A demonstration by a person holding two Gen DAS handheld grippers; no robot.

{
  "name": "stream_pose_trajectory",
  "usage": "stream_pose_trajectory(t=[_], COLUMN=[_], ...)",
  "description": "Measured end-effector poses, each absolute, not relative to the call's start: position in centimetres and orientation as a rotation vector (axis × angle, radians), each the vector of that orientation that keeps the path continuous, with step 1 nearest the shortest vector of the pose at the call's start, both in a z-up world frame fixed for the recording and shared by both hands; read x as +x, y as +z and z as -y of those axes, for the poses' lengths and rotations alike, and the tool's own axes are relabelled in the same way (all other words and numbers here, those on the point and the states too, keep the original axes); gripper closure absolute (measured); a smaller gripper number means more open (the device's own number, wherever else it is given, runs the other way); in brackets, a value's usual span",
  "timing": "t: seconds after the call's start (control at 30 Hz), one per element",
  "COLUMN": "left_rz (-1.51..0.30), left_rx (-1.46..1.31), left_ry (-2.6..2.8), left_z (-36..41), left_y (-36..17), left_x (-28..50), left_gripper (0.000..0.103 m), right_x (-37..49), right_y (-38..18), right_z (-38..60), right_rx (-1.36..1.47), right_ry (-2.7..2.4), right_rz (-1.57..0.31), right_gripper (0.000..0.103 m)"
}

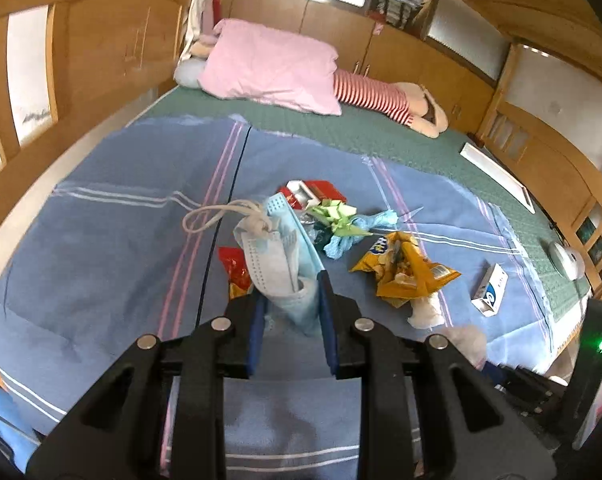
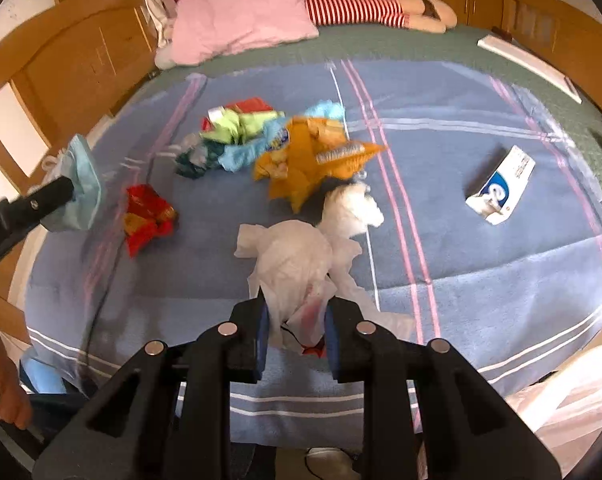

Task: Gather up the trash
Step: 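Carry the white tissue and blue mask over the basket and open both grippers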

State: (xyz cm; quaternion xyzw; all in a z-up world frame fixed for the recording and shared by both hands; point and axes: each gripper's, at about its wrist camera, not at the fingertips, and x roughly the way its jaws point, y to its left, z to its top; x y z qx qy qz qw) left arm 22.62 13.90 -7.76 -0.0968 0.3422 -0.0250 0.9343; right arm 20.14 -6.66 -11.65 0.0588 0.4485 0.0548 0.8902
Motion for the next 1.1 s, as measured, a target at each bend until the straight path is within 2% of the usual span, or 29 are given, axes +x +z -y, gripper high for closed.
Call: stream_pose_trajectory(t=[0.23, 0.43, 0.6, 0.7, 0.77, 0.8, 0.83, 0.9, 0.93, 1.0, 1.1], left_rz=[-0.646, -0.669, -0.674, -0.703, -0.724, -0.734, -0.750, -0.780, -0.788, -0.820, -0.902], left_rx=[-0.159, -0.211, -0.249, -0.275, -0.289, -0.290, -0.293, -0.293, -0.286, -0.336, -0.381], left_ry=[-0.183, -0.342, -0.510, -0.616, -0.696, -0.721, -0.753, -0.810, -0.841, -0.953, -1.123], left_z=[-11.8, -10.3, -8.5, -7.0, -5.4, -4.9, -4.1, -2.6, -1.8, -0.4, 3.4], left_y=[-6.4, -6.6, -6.5, -7.0, -7.4, -7.6, -7.9, -8.4, -8.4, -8.6, -9.6], left_x=[20.2, 19.6, 19.0, 18.9, 18.8, 18.6, 18.5, 18.1, 17.7, 17.0, 15.1], left_gripper=[0.078, 0.078, 0.078, 0.078, 0.078, 0.078, 0.078, 0.078, 0.078, 0.078, 0.078], right_x=[16.7, 12.0, 7.2, 4.7, 4.2, 3.8, 3.4, 2.3, 1.9, 0.9, 0.0], right_y=[-6.0, -2.8, -2.7, -5.9, -8.7, -10.5, -11.2, -11.0, -10.4, -8.4, -5.9], right_z=[10.0, 13.9, 18.9, 22.0, 22.9, 23.6, 24.2, 25.9, 26.7, 28.9, 31.0], right_rx=[0.144, 0.104, 0.127, 0.200, 0.230, 0.248, 0.279, 0.380, 0.423, 0.531, 0.589], right_ry=[0.043, -0.060, -0.182, -0.228, -0.236, -0.243, -0.259, -0.316, -0.341, -0.394, -0.447], right_rz=[-0.783, -0.746, -0.808, -0.975, -1.122, -1.212, -1.230, -1.177, -1.143, -1.029, -0.912], right_gripper=[0.079, 0.079, 0.079, 0.079, 0.071, 0.059, 0.054, 0.050, 0.041, 0.035, 0.034])
